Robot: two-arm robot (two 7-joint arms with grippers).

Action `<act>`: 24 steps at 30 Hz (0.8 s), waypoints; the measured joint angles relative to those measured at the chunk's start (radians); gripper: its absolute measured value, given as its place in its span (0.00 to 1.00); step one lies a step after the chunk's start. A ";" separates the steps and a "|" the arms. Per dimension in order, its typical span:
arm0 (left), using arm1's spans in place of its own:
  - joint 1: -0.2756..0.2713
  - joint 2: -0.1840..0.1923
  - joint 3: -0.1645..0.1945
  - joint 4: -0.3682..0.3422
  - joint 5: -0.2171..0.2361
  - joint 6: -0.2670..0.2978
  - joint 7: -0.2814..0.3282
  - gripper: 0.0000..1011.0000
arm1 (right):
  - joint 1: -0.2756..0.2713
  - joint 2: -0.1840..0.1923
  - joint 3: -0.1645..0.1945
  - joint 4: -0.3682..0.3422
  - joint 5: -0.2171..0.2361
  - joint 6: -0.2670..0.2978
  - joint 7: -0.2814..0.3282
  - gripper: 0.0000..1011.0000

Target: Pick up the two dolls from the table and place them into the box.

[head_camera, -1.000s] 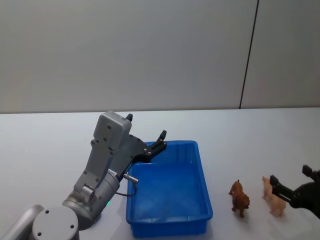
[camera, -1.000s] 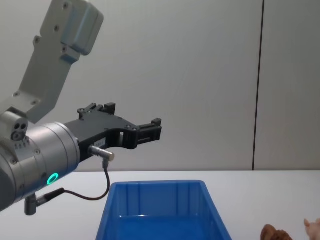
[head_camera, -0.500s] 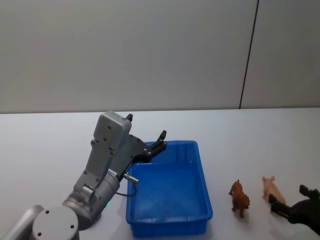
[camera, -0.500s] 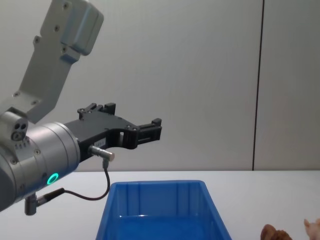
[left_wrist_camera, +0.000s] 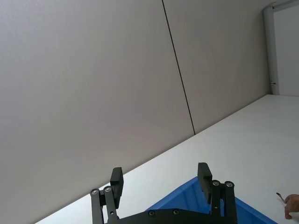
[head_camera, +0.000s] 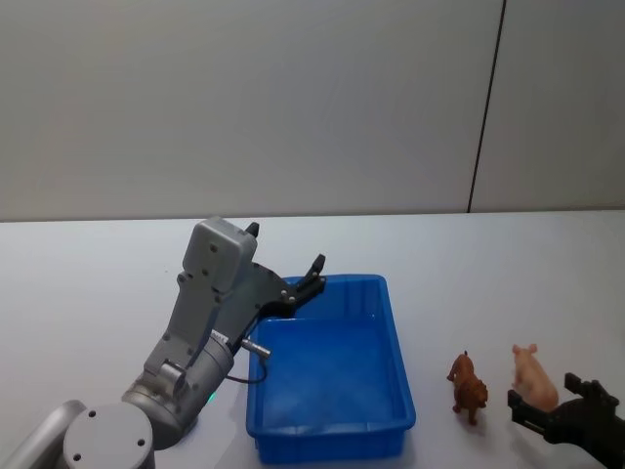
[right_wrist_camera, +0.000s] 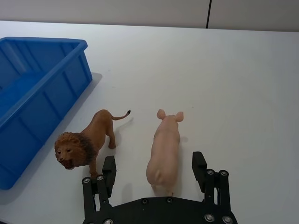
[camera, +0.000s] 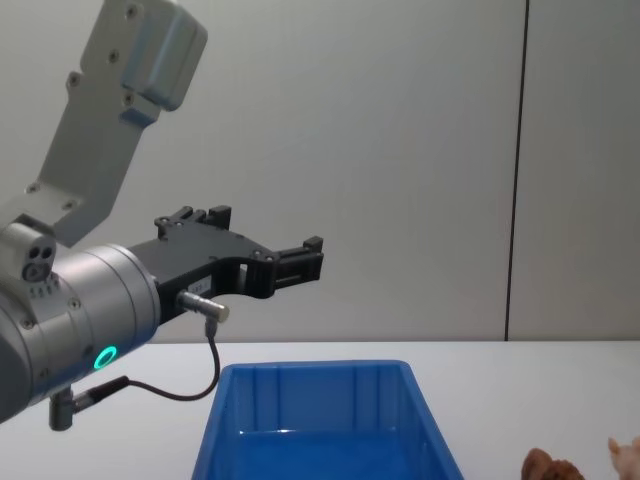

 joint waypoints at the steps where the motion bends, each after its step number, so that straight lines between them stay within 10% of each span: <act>1: 0.000 0.000 0.000 0.000 0.000 0.000 0.000 0.99 | 0.006 -0.004 -0.002 0.008 -0.002 0.003 0.002 0.99; 8: 0.000 0.000 0.000 0.000 0.000 0.000 0.000 0.99 | 0.032 -0.023 -0.013 0.045 -0.011 0.016 0.007 0.95; 24: 0.000 0.000 0.000 0.000 0.000 0.000 0.000 0.99 | 0.063 -0.046 -0.024 0.089 -0.032 0.030 -0.011 0.51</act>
